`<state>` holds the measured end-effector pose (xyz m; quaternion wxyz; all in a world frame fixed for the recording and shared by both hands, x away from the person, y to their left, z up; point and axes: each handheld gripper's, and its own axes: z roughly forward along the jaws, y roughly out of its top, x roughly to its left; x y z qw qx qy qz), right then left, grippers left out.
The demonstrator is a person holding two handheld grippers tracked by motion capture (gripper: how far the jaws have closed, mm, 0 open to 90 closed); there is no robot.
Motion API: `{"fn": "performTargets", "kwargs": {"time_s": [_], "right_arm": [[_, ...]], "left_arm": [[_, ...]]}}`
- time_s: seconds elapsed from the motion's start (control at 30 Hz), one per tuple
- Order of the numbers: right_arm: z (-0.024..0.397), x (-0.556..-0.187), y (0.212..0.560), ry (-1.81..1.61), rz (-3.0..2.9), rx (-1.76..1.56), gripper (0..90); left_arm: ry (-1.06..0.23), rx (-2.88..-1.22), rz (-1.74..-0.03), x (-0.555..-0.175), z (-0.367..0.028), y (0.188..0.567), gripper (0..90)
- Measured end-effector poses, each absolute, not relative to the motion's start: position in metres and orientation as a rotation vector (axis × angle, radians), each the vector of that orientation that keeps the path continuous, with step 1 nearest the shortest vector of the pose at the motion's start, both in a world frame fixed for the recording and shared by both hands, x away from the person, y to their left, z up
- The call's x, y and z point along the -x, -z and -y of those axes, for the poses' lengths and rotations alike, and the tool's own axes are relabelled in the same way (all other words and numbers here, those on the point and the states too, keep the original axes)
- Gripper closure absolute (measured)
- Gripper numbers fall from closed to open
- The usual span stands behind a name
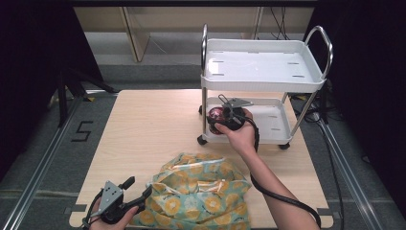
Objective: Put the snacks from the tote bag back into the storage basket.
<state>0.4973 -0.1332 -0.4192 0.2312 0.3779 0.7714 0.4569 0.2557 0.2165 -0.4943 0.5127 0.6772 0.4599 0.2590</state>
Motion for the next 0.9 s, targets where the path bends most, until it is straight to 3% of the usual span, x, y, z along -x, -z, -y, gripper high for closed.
{"fn": "performTargets", "kwargs": {"time_s": [0.9], "right_arm": [[0.135,-0.503,0.436,-1.236,-2.131,-1.084,26.5]], "left_arm": [[-0.621,-1.633,-1.097,-0.256,-0.216,0.494,28.2]]}}
